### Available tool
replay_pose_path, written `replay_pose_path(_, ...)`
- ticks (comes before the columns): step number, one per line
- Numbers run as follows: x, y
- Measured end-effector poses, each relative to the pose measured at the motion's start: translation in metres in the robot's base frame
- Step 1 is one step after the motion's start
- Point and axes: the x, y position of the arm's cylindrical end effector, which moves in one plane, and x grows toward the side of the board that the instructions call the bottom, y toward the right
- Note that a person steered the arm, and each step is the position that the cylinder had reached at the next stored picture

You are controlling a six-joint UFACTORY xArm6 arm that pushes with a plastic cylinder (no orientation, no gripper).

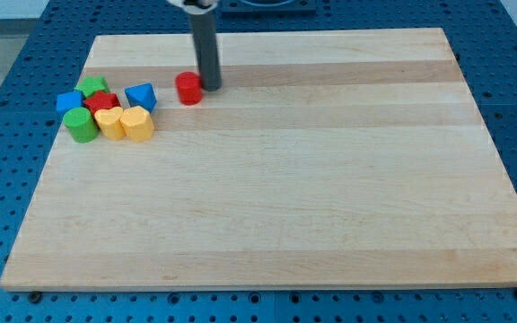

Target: Push the red circle closer to the red star

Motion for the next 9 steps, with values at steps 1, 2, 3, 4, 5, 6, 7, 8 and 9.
replay_pose_path(1,0.0,-0.009)
replay_pose_path(2,0.002,-0.009)
replay_pose_path(3,0.028,-0.002)
replay_pose_path(4,0.033,-0.008)
replay_pose_path(5,0.024,-0.023)
replay_pose_path(6,0.014,-0.03)
replay_pose_path(7,0.013,-0.028)
replay_pose_path(8,0.003,-0.013)
replay_pose_path(9,-0.02,-0.013)
